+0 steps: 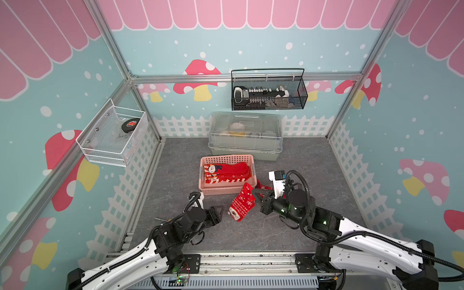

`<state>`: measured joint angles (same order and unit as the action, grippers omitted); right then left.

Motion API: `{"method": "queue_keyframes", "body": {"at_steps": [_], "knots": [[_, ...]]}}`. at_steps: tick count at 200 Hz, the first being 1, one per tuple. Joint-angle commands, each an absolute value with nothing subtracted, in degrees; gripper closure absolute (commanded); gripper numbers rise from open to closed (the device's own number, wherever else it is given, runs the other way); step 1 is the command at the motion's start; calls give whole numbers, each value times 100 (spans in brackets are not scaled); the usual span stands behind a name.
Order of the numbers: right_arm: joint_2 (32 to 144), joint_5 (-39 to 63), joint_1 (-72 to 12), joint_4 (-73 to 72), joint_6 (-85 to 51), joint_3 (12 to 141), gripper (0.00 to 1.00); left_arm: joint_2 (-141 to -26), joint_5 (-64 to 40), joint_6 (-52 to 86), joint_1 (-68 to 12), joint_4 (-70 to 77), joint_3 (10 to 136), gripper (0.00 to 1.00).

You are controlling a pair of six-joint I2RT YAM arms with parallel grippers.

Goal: Place the socks together as a pair
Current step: Flatten out the sock at the center of the board.

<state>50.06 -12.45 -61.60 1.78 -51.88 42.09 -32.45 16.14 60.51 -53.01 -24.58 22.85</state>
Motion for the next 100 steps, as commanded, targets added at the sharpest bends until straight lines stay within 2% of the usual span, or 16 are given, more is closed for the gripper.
{"method": "queue_keyframes", "body": {"at_steps": [1, 15, 29, 57, 63, 71, 84, 100], "knots": [[4668, -2316, -6179, 740, -6255, 3607, 100, -3262, 1965, 6237, -5335, -2540, 2219, 31], [4489, -2498, -6179, 1105, -6682, 3116, 100, -3382, 1986, 6233, -5335, -2523, 2256, 31], [4329, -2669, -6177, 1456, -7102, 2665, 95, -3531, 1986, 6230, -5335, -2509, 2298, 31], [3905, -3522, -6164, 2685, -6942, 2394, 70, -3769, 1922, 6183, -5335, -2456, 2363, 31], [3762, -3800, -6161, 2942, -6820, 2421, 60, -3826, 1869, 6102, -5335, -2425, 2392, 31], [3570, -4123, -6125, 3172, -6565, 2463, 52, -3914, 1863, 6014, -5335, -2408, 2457, 31], [3292, -4490, -6069, 3320, -6131, 2543, 47, -4113, 1607, 5925, -5335, -2404, 2566, 31], [3126, -4647, -5983, 3305, -5690, 2669, 45, -4426, 1401, 5929, -5335, -2312, 2644, 31]]}}
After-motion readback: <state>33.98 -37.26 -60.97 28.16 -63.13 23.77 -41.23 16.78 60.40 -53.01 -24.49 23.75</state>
